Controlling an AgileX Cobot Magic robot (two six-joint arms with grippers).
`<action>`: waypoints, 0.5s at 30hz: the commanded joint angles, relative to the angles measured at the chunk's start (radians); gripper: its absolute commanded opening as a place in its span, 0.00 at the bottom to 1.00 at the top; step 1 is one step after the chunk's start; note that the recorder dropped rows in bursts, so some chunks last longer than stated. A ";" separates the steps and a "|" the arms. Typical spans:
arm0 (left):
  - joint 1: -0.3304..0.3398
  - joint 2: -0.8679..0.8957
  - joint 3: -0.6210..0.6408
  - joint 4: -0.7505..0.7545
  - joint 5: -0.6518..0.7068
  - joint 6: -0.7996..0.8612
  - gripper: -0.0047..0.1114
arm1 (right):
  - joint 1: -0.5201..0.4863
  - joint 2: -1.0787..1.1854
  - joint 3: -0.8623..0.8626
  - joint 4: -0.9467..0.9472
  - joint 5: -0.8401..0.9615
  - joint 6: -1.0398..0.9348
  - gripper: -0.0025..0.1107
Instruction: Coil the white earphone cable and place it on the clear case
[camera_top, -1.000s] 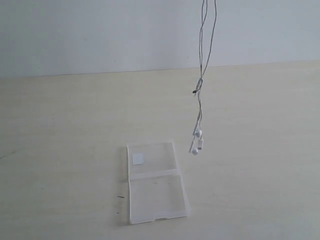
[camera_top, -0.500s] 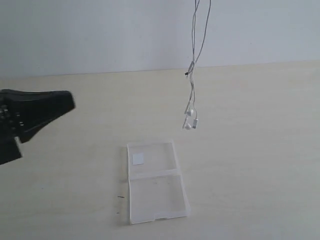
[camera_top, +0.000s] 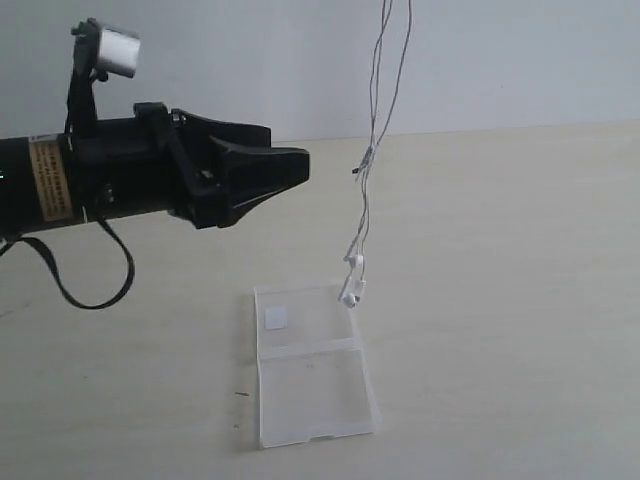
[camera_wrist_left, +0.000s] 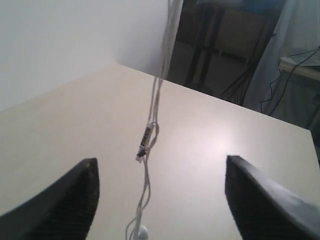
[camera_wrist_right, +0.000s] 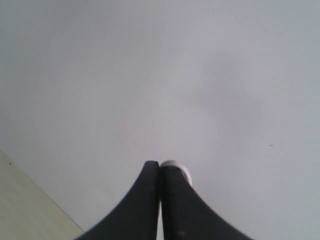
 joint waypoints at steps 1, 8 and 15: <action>-0.055 0.058 -0.053 -0.034 0.028 0.002 0.67 | -0.001 -0.001 -0.004 -0.014 0.010 0.007 0.02; -0.131 0.133 -0.167 -0.047 0.085 0.002 0.67 | -0.001 -0.001 -0.004 -0.010 0.016 0.007 0.02; -0.158 0.164 -0.246 -0.067 0.132 0.002 0.67 | -0.001 -0.001 -0.004 -0.010 0.016 0.009 0.02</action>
